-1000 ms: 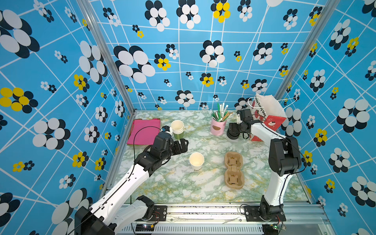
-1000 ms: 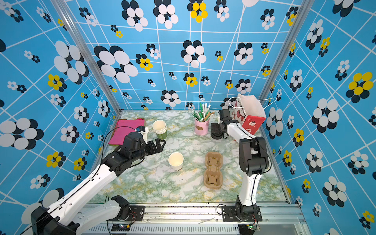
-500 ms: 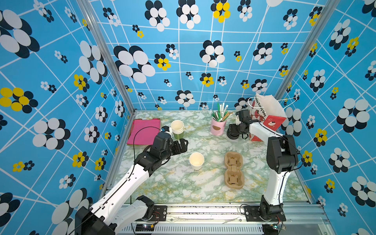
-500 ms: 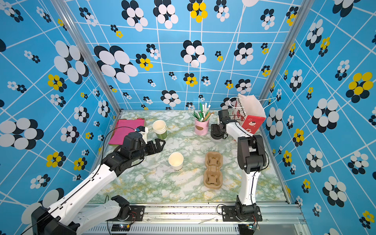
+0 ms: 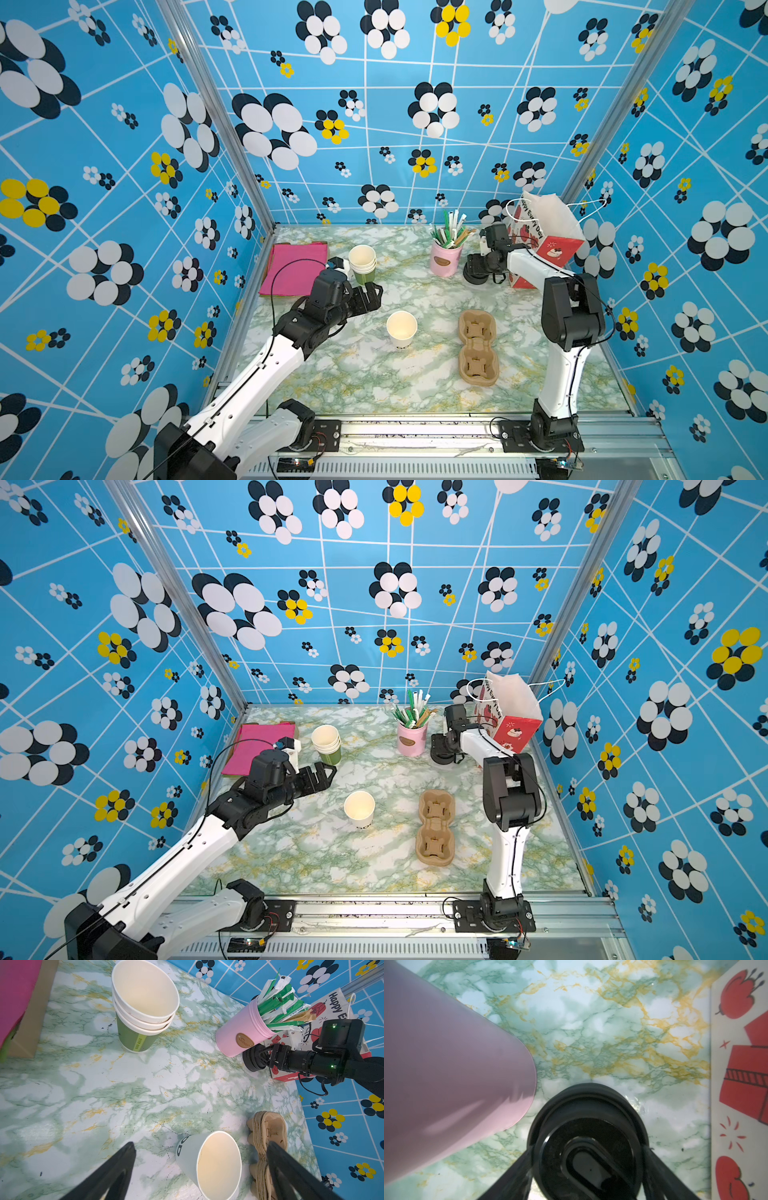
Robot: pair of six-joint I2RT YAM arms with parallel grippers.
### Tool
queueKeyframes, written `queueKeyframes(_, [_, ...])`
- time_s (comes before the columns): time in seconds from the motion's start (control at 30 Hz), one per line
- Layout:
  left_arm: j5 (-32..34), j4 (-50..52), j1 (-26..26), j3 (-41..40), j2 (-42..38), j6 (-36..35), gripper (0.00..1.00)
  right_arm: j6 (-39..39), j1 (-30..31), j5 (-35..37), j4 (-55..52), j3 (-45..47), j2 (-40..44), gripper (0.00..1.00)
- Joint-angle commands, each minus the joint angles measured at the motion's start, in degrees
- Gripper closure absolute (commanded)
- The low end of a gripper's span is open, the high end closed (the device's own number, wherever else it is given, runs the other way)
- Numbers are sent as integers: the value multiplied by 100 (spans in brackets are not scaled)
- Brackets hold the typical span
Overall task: Pack a coffee takeout order
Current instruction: Pick up the lid from the lid.
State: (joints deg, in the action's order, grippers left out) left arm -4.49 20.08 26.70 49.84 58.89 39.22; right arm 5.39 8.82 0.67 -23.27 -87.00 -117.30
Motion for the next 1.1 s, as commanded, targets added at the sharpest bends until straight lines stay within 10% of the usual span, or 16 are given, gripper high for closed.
queueKeyframes(0.0, [-54, -78, -62, -133, -88, 67, 1, 78, 4, -41, -240, -98, -35, 24])
queueKeyframes(1.07, [-106, -144, -125, -238, -159, 174, 1, 433, 3, -123, -206, 450, 875, 26])
